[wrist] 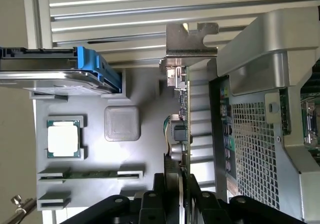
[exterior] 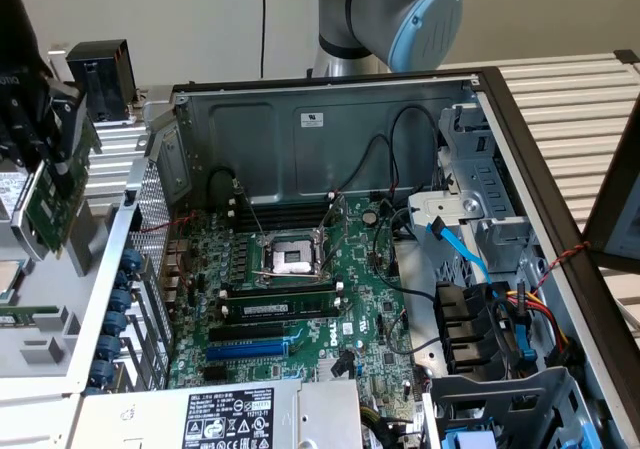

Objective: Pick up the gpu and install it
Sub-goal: 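Pick up the gpu and move the gpu toward the slot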

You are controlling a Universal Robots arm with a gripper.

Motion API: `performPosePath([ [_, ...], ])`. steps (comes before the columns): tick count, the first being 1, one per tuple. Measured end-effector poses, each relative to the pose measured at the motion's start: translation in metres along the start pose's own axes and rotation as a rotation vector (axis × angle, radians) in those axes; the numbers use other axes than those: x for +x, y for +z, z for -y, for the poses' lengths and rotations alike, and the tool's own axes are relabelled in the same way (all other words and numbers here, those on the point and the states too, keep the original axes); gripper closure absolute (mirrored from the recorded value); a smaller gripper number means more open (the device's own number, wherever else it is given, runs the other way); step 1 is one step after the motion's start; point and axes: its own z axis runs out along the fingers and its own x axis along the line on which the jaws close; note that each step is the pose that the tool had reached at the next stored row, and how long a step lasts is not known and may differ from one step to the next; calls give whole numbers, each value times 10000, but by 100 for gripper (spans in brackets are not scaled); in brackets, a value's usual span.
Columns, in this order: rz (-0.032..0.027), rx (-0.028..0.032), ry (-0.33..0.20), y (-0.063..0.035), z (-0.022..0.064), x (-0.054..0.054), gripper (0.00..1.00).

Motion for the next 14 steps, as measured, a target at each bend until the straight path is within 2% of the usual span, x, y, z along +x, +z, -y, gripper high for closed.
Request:
performPosePath([
  [4,-227,27,7,-95,-5,-13,72],
  [5,-266,32,9,-132,-7,-21,72],
  [8,-281,33,9,-265,-19,-93,72],
  [14,-302,36,10,-529,-53,-311,72],
])
